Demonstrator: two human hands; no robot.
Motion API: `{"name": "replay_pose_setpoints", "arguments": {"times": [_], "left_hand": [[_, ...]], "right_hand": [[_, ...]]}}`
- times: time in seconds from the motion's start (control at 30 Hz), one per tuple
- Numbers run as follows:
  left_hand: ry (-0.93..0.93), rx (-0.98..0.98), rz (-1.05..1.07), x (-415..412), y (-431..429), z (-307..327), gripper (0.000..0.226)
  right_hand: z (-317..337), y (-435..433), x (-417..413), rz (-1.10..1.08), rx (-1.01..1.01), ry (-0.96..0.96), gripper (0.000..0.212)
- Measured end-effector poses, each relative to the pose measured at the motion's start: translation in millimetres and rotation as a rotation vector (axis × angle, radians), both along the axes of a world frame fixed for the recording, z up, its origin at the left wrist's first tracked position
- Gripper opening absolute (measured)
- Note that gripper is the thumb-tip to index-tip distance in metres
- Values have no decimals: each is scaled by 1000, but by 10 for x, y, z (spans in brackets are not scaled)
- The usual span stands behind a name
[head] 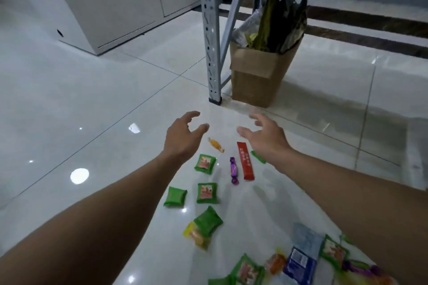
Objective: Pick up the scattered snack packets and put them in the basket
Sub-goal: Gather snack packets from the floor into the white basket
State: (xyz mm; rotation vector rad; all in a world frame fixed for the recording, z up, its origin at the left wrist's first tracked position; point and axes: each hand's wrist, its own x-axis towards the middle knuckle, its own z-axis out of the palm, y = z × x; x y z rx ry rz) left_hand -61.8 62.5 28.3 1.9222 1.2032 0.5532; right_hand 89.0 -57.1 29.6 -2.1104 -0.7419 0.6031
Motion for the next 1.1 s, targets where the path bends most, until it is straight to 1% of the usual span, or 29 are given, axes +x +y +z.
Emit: {"name": "replay_pose_setpoints", "arguments": {"times": [0.07, 0.2, 0.4, 0.6, 0.73, 0.8, 0.9, 1.0, 1.1], "left_hand": [[43, -30, -5, -105, 25, -202, 46], [121, -68, -54, -173, 62, -534, 51], [210, -53, -151, -79, 150, -825, 53], [293, -52, -248, 5, 259, -1076, 57], [363, -102, -248, 82, 343, -1274, 56], [408, -129, -217, 137, 357, -1355, 56], [437, -164, -175, 211, 332, -1445, 57], [413, -195, -175, 265, 294, -1486, 60], [330, -244, -184, 280, 254, -1486, 57]], "right_hand": [[-127, 52, -61, 10, -35, 23, 56], [-382, 132, -95, 23, -125, -8, 57], [-901, 285, -201, 104, -304, 49, 68], [-1310, 453, -168, 49, -479, -33, 78], [-1431, 494, -153, 37, -559, -105, 75], [-1468, 502, -143, 2, -561, -135, 71], [-1513, 488, -107, -29, -508, -156, 67], [-1538, 436, -60, -52, -422, -134, 54], [-1544, 386, -35, -102, -346, -69, 40]]}}
